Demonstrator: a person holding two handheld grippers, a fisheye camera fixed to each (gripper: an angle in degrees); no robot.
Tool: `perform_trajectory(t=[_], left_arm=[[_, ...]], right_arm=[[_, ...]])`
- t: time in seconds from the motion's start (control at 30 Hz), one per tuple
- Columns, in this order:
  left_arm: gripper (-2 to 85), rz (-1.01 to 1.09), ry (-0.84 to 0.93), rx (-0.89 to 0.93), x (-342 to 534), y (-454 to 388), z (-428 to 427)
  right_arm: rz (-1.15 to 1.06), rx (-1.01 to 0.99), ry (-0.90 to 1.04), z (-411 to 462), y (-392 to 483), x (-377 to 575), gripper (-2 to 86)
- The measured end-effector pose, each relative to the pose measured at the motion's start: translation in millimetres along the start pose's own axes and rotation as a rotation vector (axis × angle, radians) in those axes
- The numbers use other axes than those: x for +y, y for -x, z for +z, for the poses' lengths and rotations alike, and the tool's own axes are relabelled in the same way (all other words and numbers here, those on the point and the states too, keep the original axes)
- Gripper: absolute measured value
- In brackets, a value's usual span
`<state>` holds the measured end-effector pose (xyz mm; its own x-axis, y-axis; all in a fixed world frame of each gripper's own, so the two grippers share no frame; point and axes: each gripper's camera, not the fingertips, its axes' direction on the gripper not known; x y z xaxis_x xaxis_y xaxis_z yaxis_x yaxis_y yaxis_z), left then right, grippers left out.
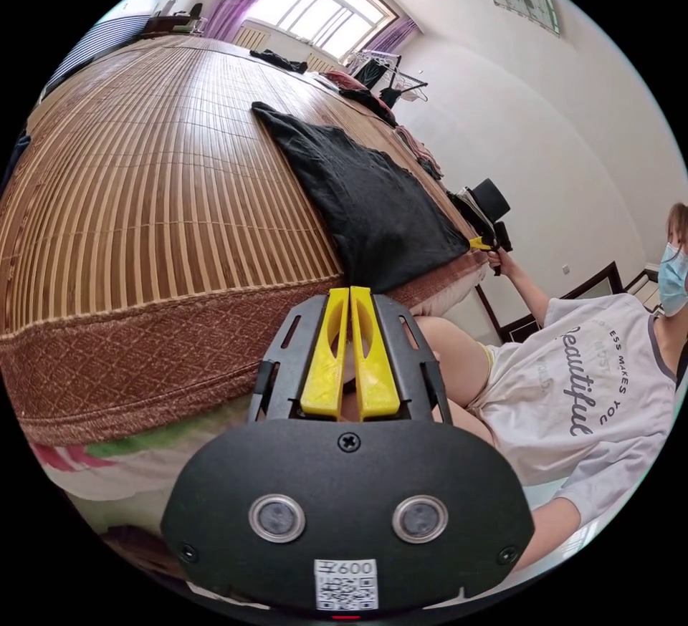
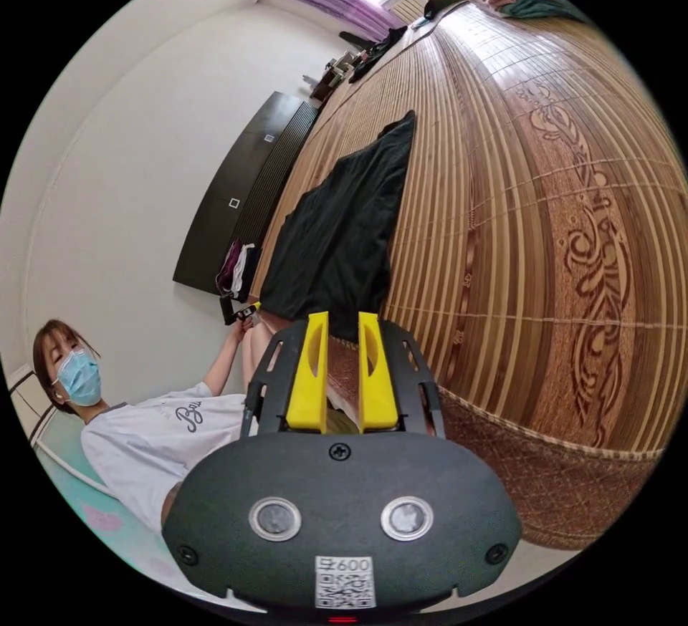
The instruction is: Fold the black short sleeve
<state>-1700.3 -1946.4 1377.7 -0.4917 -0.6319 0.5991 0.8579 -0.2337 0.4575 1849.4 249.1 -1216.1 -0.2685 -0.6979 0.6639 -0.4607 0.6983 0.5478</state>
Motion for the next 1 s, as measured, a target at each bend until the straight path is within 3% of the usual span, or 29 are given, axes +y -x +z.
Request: perform_trajectory(t=[0.27, 1.0], left_arm=[[0.1, 0.022, 0.019, -0.011, -7, -17, 8], [0.3, 0.005, -0.011, 0.020, 3, -22, 34]], right_arm=[[0.007, 0.005, -0.014, -28, -17, 6, 0.1], [0.080, 0.015, 0.064, -47, -113, 14, 3.8]])
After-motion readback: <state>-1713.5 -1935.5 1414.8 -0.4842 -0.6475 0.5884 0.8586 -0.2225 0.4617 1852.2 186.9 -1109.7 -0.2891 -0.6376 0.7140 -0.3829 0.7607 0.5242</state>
